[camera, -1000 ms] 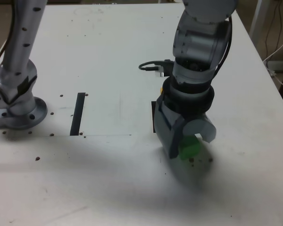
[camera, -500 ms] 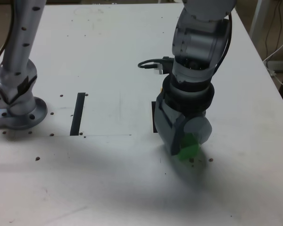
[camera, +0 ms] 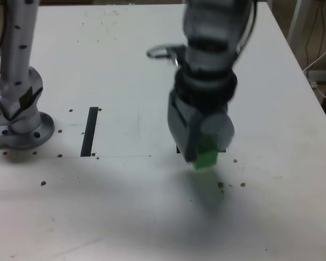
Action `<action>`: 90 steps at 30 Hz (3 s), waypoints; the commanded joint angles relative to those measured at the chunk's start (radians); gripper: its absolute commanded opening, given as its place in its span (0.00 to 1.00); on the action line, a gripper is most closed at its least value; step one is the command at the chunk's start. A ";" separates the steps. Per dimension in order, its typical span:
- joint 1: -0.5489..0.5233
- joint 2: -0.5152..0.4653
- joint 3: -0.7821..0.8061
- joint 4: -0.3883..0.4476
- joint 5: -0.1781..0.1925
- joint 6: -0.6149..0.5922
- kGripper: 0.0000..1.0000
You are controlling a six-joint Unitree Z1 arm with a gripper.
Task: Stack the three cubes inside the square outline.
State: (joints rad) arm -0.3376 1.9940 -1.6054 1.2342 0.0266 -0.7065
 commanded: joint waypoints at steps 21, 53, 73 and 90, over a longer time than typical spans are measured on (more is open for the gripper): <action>0.151 -0.145 -0.074 0.131 0.095 0.254 0.14; 0.210 -0.101 -0.026 0.083 0.068 0.325 0.28; 0.212 -0.122 0.003 0.066 0.058 0.294 0.46; 0.214 -0.131 0.023 0.037 0.077 0.280 0.97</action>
State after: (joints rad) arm -0.1258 1.8738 -1.5837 1.2744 0.0955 -0.4251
